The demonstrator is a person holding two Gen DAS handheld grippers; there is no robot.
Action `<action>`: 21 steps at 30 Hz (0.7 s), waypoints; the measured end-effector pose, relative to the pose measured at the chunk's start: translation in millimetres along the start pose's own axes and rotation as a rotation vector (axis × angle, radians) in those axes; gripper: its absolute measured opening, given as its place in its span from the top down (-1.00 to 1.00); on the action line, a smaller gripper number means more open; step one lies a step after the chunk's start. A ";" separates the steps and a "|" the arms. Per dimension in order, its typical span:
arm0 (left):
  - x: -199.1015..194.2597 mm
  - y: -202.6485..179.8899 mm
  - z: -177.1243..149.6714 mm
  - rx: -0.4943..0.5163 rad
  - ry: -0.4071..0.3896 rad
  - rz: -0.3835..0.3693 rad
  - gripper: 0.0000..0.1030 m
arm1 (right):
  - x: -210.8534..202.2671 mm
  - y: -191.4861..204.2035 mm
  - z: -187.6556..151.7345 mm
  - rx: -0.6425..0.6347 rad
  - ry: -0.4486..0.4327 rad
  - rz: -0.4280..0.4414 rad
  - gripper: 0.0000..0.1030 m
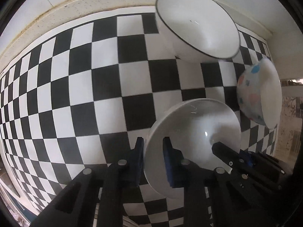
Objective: Organize plates and bowls
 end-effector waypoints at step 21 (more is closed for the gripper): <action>-12.2 -56.7 -149.1 0.035 0.054 -0.032 0.65 | -26.4 -36.6 -142.4 -0.055 0.088 0.018 0.80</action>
Point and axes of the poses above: each gripper's, at about its wrist camera, not at the fingertips, and x roughly the way its jaws point, y to its left, z to its top, the point moved 3 cm from there along x, roughly the way its jaws point, and after that the axes turned 1 degree about -y, right-handed, at the moved point
